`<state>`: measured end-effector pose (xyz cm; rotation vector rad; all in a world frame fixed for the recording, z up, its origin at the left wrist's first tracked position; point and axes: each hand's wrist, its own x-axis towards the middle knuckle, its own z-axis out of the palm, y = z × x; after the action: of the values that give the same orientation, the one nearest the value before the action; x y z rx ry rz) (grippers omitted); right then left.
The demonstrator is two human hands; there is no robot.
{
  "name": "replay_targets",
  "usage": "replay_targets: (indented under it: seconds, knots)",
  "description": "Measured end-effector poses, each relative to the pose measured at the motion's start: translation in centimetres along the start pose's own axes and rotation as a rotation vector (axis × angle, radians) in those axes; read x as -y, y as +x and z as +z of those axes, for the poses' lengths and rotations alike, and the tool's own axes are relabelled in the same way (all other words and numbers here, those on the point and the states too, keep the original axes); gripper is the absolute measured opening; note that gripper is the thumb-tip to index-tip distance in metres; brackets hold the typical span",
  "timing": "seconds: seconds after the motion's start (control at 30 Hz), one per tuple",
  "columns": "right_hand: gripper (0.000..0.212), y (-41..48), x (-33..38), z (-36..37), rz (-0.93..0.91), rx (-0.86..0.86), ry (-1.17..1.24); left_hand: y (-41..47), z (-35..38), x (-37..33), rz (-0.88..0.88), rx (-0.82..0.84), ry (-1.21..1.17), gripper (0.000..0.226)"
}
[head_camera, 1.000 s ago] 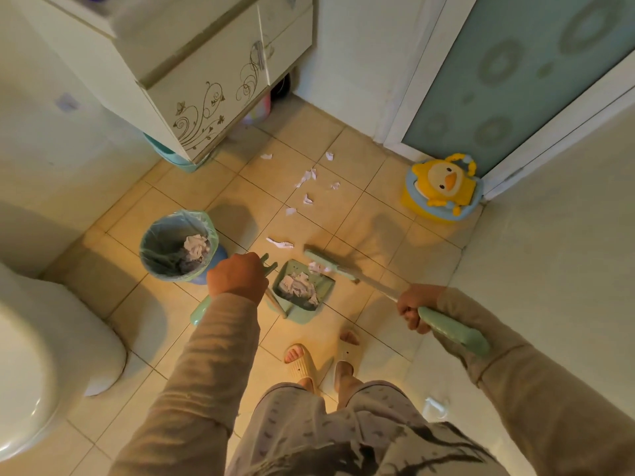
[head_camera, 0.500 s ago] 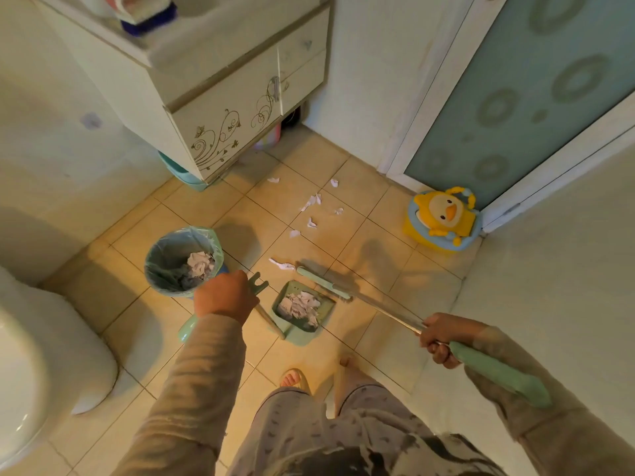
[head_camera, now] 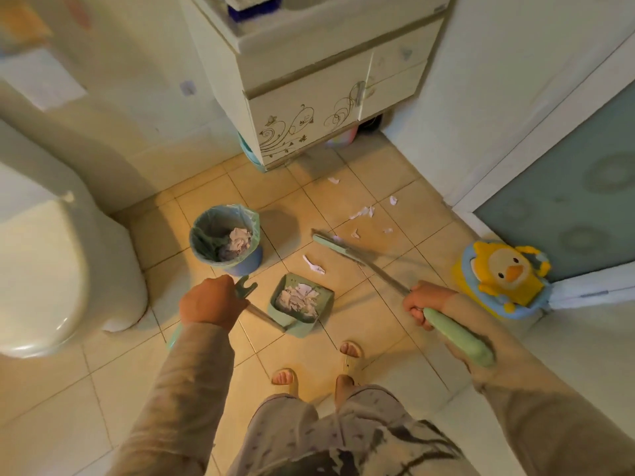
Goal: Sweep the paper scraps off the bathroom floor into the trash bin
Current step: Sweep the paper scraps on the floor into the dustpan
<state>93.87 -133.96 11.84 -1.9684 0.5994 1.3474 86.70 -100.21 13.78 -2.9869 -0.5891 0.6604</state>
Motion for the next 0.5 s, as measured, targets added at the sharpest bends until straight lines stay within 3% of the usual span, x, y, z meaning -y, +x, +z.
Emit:
replay_targets:
  seconds: [0.33,0.5]
  knots:
    - [0.004,5.1,5.2,-0.8,0.037,0.021,-0.196,0.5,-0.1,-2.0,-0.115,0.023,-0.028,0.032]
    - [0.032,3.7,4.0,2.1,0.006,0.107,-0.427,2.2,-0.5,-1.4,-0.143,0.022,-0.054,0.031]
